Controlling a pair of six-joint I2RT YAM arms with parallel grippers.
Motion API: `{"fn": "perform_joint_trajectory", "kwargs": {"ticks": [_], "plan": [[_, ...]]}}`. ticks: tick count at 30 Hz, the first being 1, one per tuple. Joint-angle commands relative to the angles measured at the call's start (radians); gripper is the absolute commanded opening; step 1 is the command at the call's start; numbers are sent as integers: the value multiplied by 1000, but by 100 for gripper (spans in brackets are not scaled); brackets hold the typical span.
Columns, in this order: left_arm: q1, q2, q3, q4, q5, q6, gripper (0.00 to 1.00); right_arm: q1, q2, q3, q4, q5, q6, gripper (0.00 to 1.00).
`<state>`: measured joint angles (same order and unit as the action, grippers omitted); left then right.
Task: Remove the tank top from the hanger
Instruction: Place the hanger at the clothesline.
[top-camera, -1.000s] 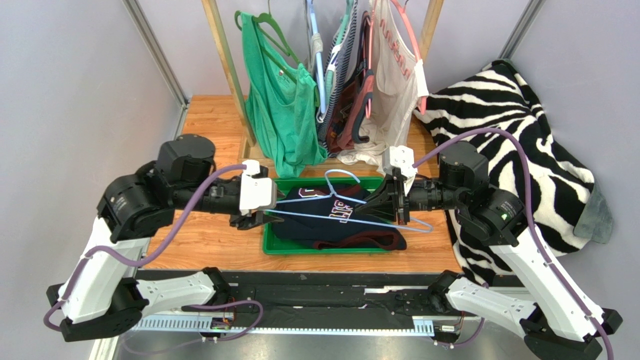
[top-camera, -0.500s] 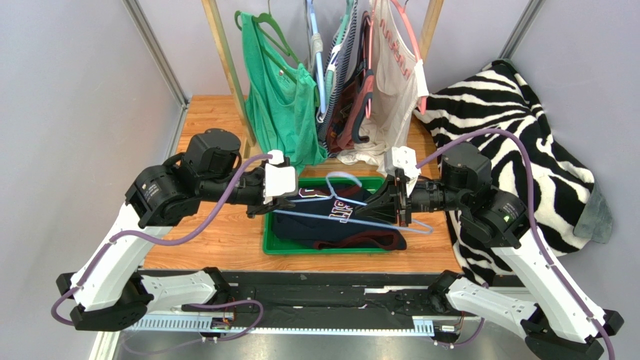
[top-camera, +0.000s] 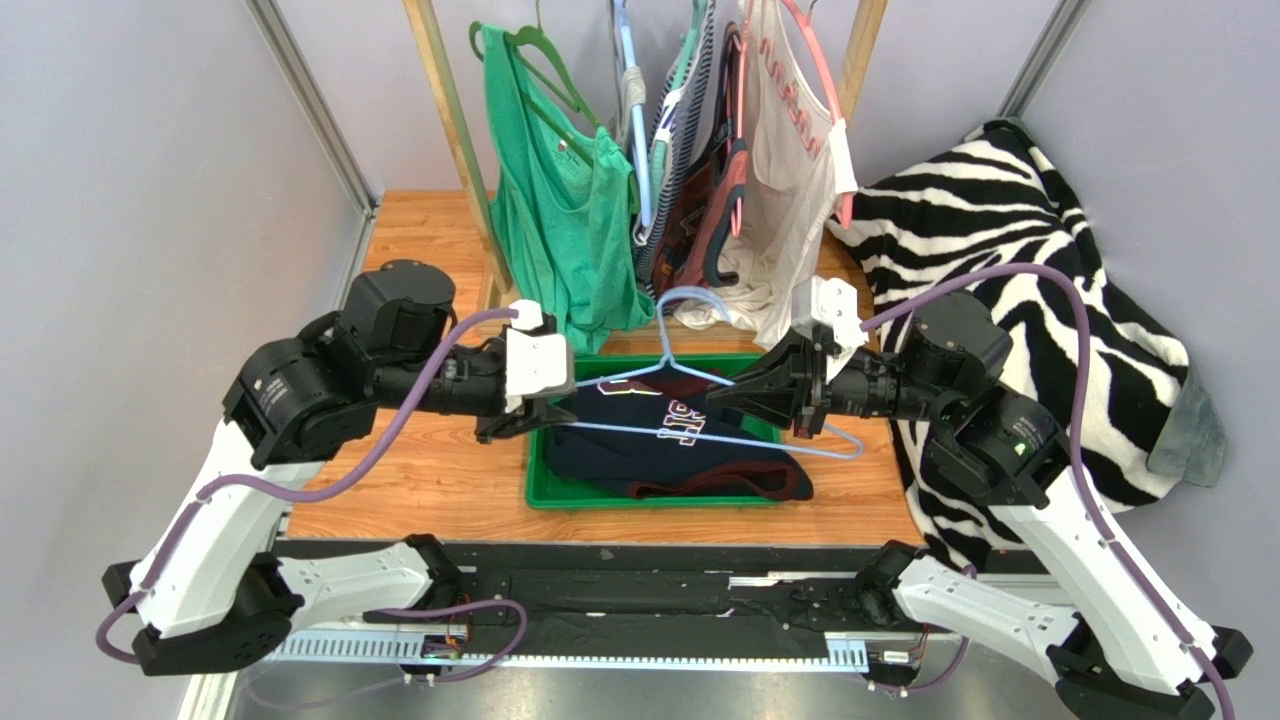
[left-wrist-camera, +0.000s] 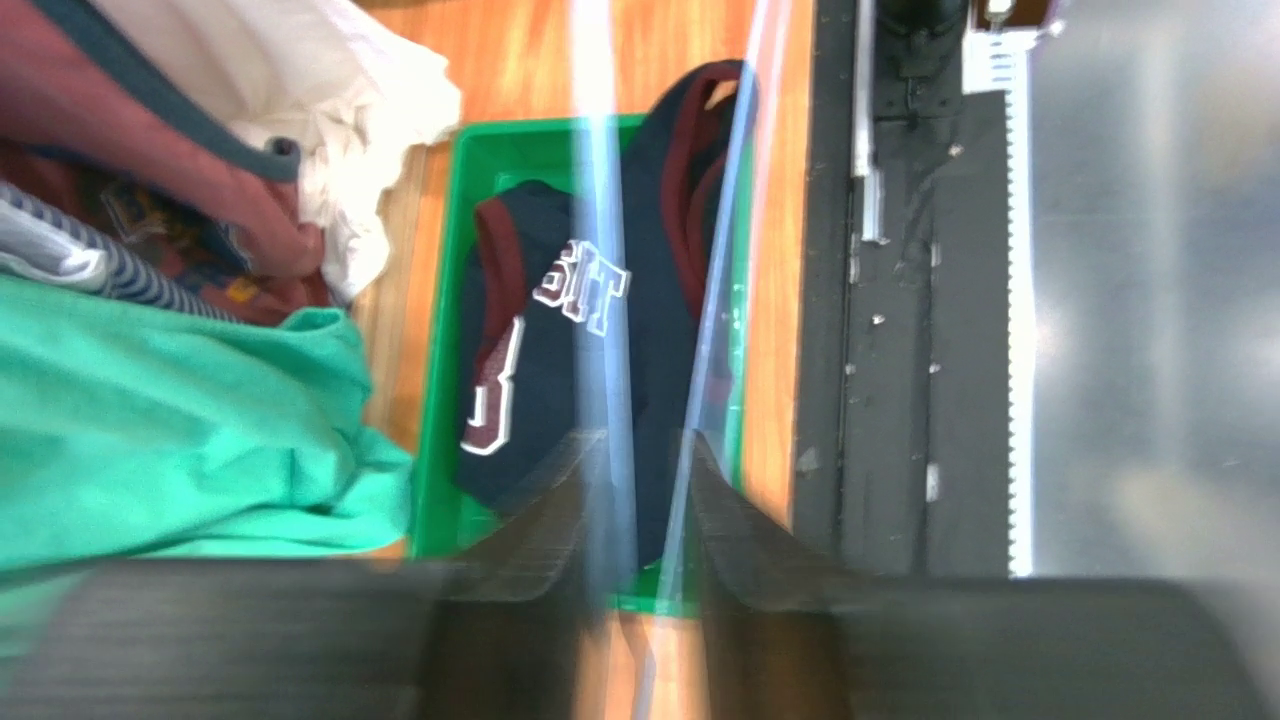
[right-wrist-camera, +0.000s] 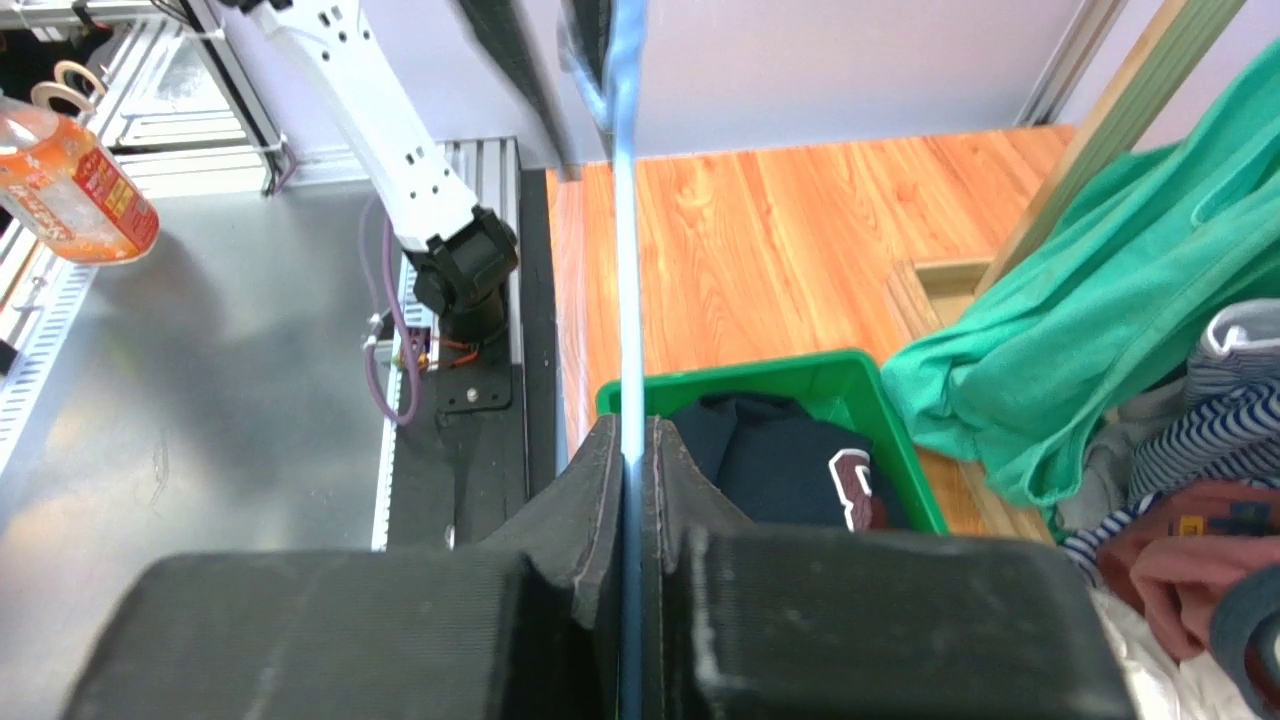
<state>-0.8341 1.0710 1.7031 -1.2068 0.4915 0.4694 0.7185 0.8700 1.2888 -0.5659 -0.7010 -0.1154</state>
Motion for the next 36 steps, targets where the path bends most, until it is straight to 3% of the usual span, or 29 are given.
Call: {"fn": "perform_joint_trajectory", "kwargs": {"ticks": [1,7,8,9,10,12,13,15,20,24,27,31,36], "plan": [[32,-34,1,-68,32,0,3,-2,21,50,230,43,60,0],[49,-59,16,-51,5,-12,0,4,69,81,232,6,75,0],[49,-62,24,-50,1,-12,0,6,70,80,232,20,79,7],[53,-68,27,-46,-7,-15,0,6,69,76,235,38,82,17],[58,-69,32,-39,-30,-18,0,4,66,73,235,60,83,34],[85,-92,47,-11,-60,-40,0,6,55,64,232,147,77,53],[102,-106,53,-1,-92,-51,0,6,49,61,232,184,72,85],[159,-152,52,24,-125,-81,0,6,38,46,244,346,62,96],[323,-311,-22,122,-387,-208,0,6,-28,-16,322,618,22,98],[408,-378,-65,207,-708,-262,0,6,-57,-52,345,667,8,97],[440,-365,-79,217,-830,-278,0,6,-49,-60,325,667,17,97],[448,-293,-76,216,-858,-296,0,6,-32,-55,299,632,57,96],[463,-63,50,178,-869,-333,0,6,-25,-59,304,598,83,96]]}}
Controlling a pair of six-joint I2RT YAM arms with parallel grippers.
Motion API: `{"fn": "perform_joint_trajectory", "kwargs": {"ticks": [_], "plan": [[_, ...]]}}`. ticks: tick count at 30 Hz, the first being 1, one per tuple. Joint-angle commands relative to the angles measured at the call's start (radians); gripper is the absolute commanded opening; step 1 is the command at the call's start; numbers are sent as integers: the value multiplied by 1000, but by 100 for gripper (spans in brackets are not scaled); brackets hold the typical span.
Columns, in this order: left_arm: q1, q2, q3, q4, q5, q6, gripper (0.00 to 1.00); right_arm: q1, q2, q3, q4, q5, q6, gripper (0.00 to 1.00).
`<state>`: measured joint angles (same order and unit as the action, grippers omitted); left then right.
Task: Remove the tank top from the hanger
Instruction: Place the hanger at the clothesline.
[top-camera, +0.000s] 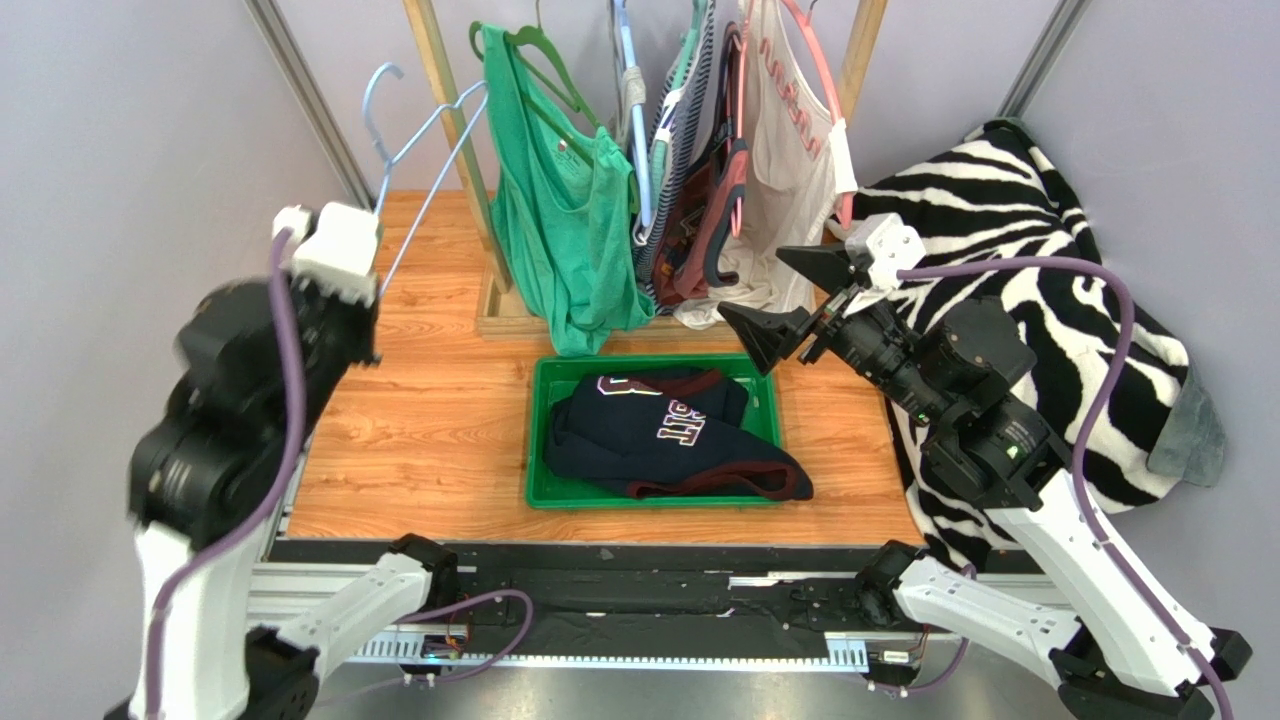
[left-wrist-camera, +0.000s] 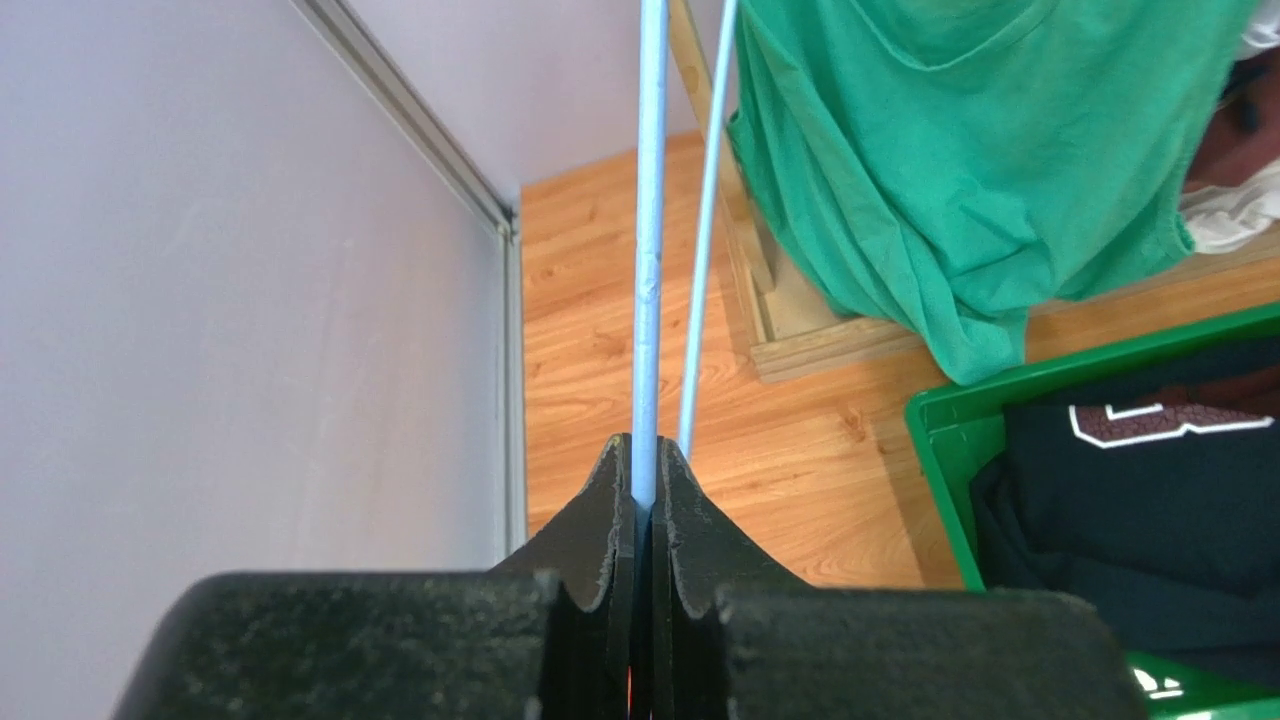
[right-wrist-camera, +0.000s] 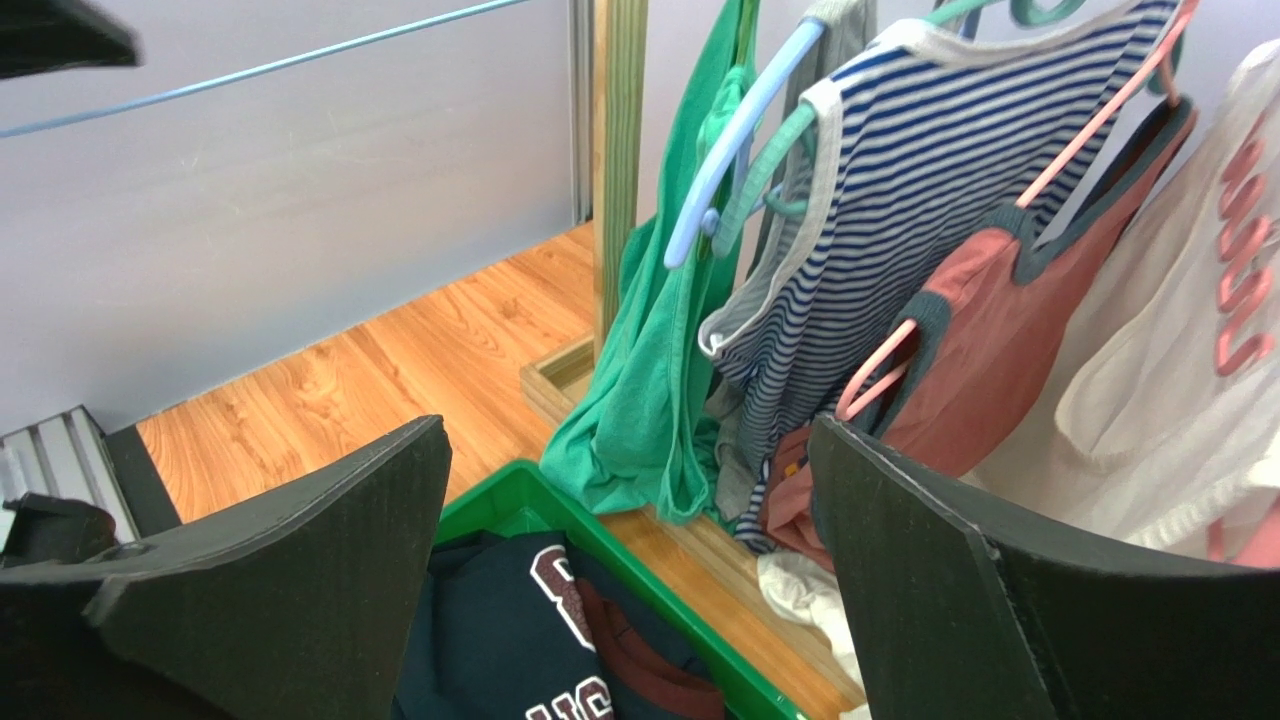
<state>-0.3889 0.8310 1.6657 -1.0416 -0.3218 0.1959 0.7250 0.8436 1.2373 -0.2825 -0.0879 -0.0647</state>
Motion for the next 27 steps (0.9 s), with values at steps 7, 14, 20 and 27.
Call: {"fn": "perform_joint_trajectory", "kwargs": {"ticks": [7,14,20,27], "plan": [[47,401,311,66,-103,-101,0,-1,2,4,-15,-46,29,95],[58,456,310,130,-112,-110,0,-1,-8,4,-60,-33,3,95],[59,473,256,189,-134,-104,0,-1,2,7,-58,-29,-4,95],[67,635,403,226,-120,-108,0,-1,-6,2,-55,-29,0,95]]}}
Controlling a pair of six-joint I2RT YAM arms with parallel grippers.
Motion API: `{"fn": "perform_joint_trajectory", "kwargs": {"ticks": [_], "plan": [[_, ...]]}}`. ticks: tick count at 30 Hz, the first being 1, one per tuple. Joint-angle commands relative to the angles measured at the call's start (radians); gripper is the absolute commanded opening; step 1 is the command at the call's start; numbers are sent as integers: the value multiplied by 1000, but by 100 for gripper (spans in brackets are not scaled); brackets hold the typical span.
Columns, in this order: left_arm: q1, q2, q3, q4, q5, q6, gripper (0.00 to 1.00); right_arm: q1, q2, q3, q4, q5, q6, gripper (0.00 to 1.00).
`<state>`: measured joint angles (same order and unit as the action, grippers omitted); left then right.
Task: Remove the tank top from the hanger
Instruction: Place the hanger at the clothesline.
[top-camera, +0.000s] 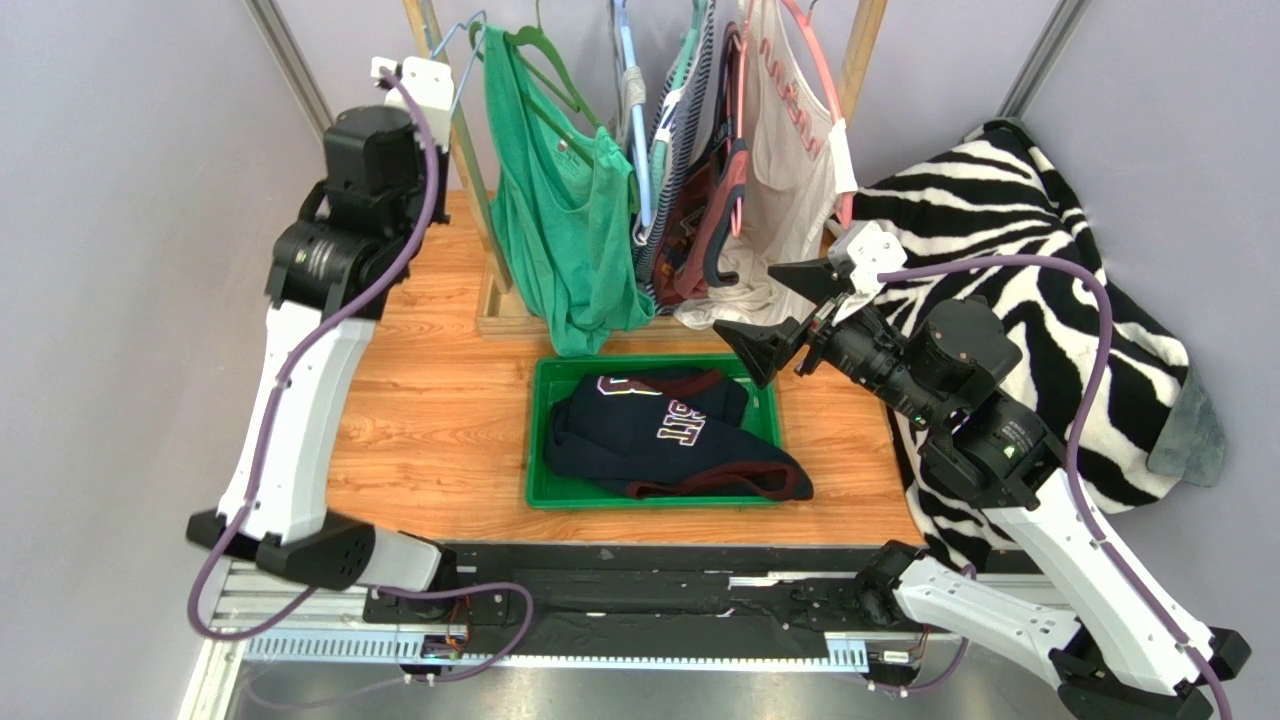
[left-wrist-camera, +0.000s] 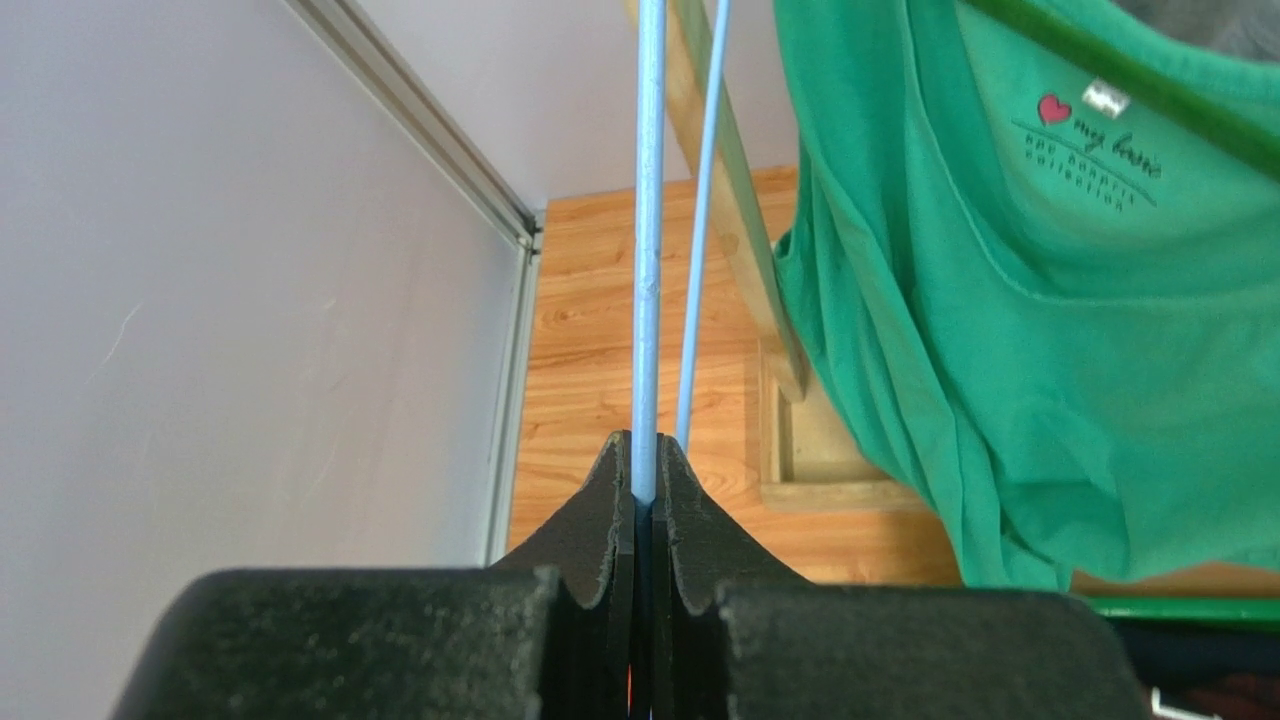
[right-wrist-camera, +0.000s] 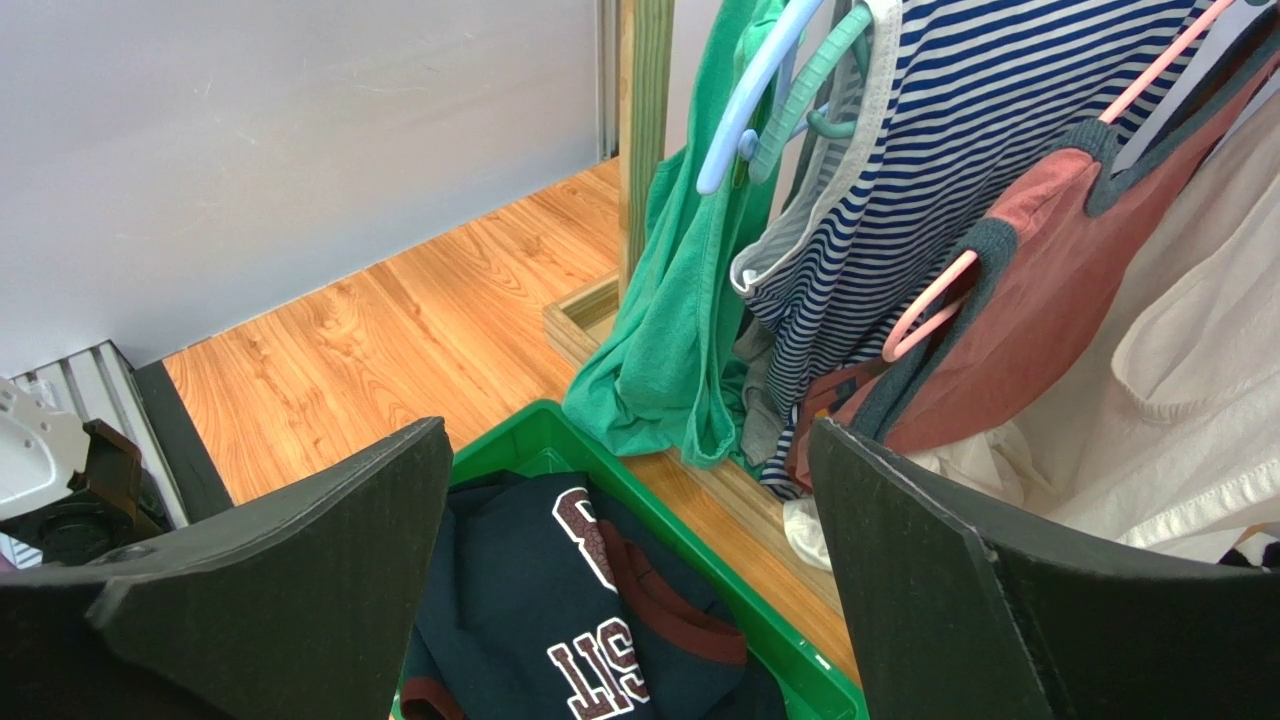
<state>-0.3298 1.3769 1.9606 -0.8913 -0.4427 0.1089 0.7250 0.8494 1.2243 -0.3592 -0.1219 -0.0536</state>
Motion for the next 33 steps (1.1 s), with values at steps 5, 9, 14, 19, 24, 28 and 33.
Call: {"fn": "perform_joint_trajectory", "kwargs": {"ticks": [5,9,14,19,24,28,33], "plan": [[8,223,254,29,50,-43,0,-1,-26,11,19,13,-8,95],[9,301,356,-4,59,-48,0,-2,-39,0,19,28,-12,95],[11,318,370,-20,88,-57,0,-2,-46,-14,17,31,-15,94],[23,350,388,-18,117,-48,0,-2,-49,-23,23,21,0,93],[72,437,472,-40,130,-69,0,-2,-88,-58,32,19,15,93],[106,461,489,-51,148,-98,0,-2,-105,-72,26,22,17,92],[107,444,426,-63,159,-104,0,-2,-102,-60,22,27,9,92]]}}
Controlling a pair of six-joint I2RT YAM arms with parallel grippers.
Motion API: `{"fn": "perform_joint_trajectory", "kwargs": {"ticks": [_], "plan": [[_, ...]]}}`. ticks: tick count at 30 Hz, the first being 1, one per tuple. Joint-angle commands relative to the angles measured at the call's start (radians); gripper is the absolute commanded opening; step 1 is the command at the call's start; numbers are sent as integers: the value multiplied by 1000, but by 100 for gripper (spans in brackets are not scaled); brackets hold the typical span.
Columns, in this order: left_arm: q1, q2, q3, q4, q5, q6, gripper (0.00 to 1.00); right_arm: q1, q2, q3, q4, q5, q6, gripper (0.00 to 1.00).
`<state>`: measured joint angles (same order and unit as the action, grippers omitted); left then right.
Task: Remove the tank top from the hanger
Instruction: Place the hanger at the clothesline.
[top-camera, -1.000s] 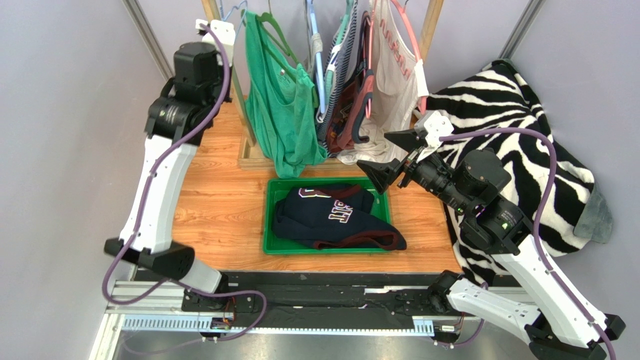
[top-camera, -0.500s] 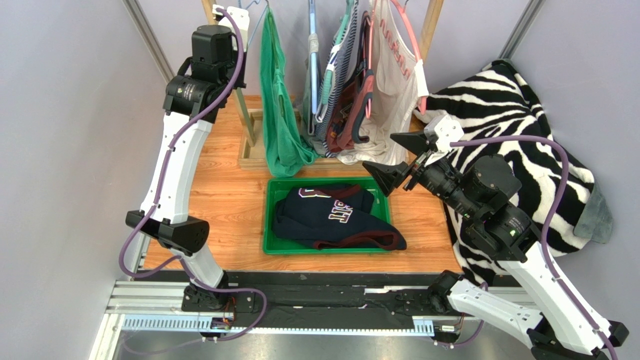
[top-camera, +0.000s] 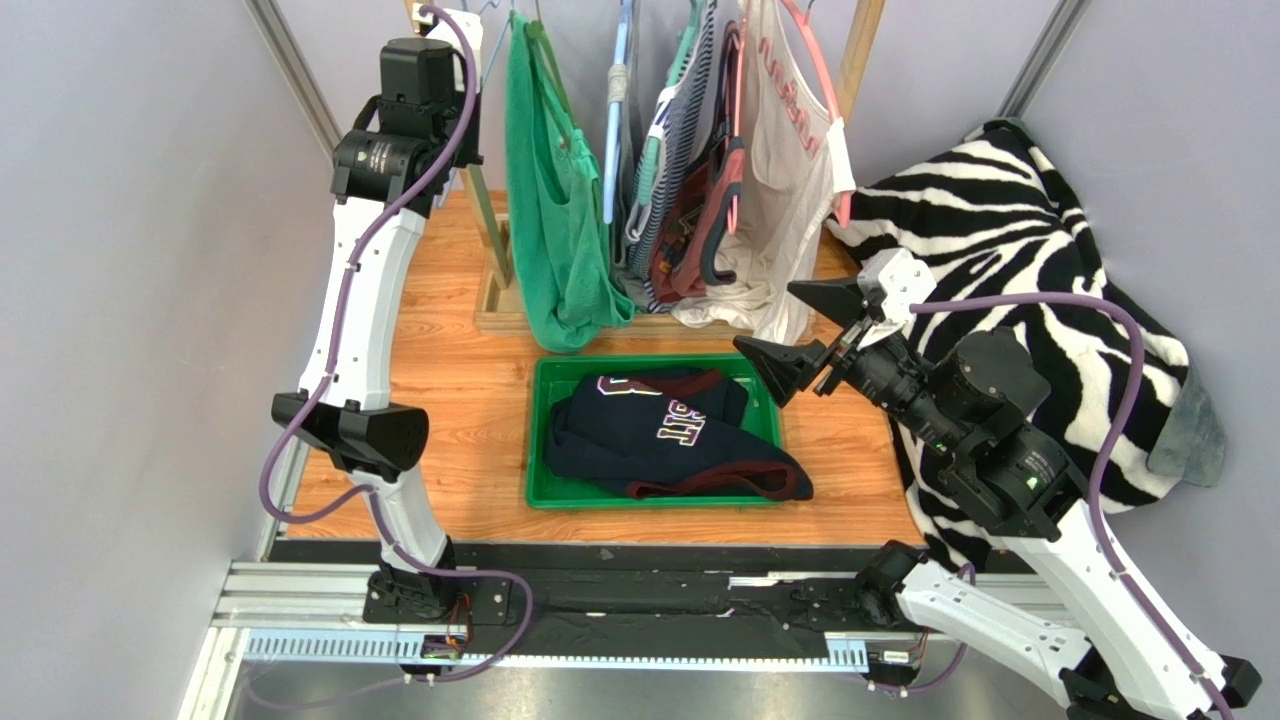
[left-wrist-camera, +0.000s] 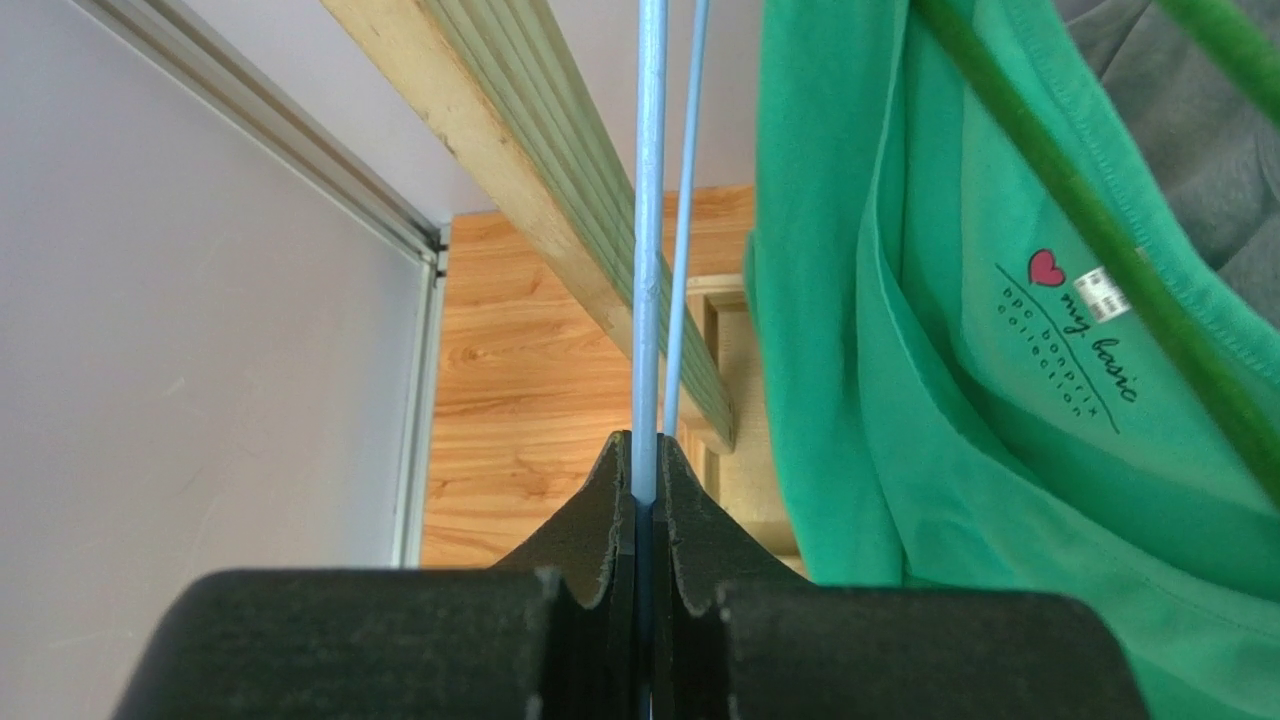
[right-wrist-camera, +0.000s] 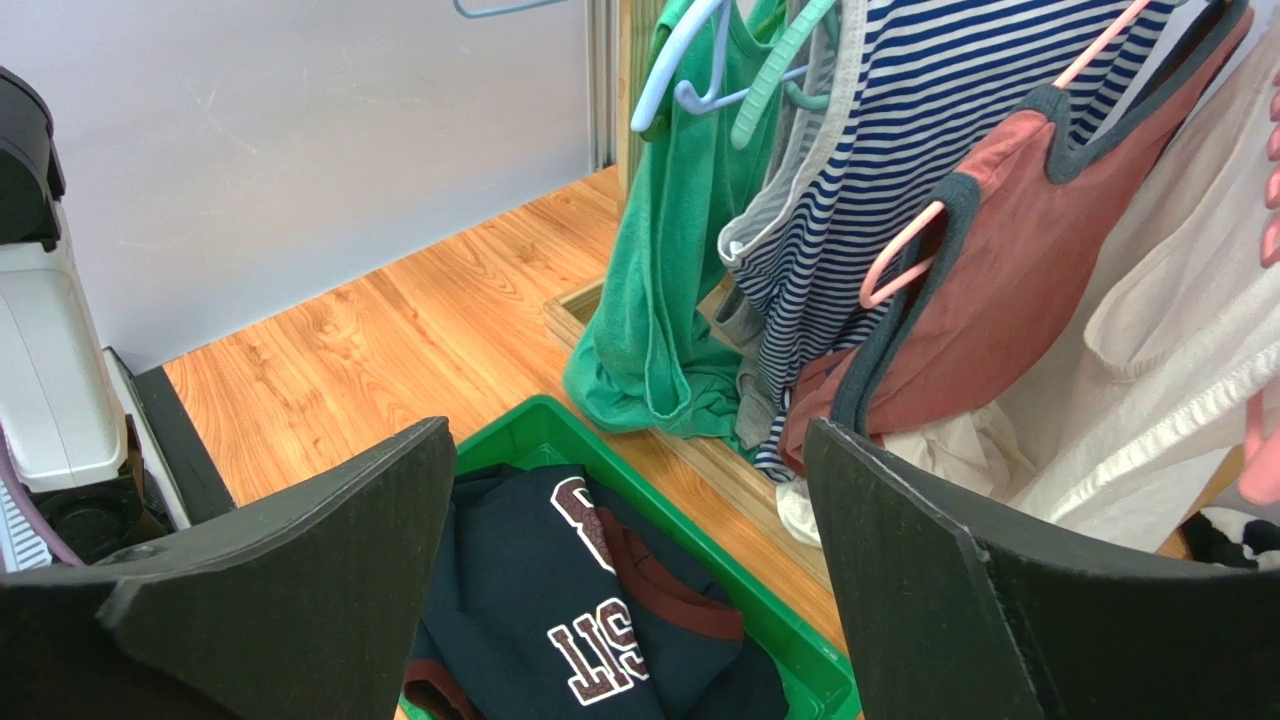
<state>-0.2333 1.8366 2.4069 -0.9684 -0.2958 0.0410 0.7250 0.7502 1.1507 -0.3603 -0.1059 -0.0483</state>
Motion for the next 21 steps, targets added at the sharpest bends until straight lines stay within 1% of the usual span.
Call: {"fn": "perform_joint_trajectory", "kwargs": {"ticks": [1,6,7,8,9,10,11,12,13,14,18,19,21], "plan": [[11,-20,-38,11,18,-58,0,-4,-2,18,24,9,4,92],[11,-54,-87,0,55,-67,0,-4,12,32,24,2,14,92],[11,-57,-89,-3,61,-64,2,-4,17,33,26,5,18,92],[11,-65,-89,-9,69,-62,6,-4,18,34,27,8,22,92],[11,-71,-86,-12,84,-59,14,-3,18,34,26,8,24,92],[11,-77,-86,-12,90,-52,11,-2,20,35,27,9,25,93],[9,-91,-81,-18,98,-49,12,-4,21,34,24,14,27,93],[11,-99,-72,-24,109,-44,18,-3,21,34,26,17,28,93],[11,-117,-66,-26,110,-43,91,-4,21,34,24,18,31,94],[11,-129,-63,-26,110,-41,99,-3,23,32,23,24,31,94],[11,-201,-60,0,130,-43,99,-2,28,29,18,26,38,95],[9,-233,-60,10,138,-18,99,-2,28,27,15,26,39,95],[3,-267,-63,63,162,-6,99,-4,26,24,17,26,41,95]]}}
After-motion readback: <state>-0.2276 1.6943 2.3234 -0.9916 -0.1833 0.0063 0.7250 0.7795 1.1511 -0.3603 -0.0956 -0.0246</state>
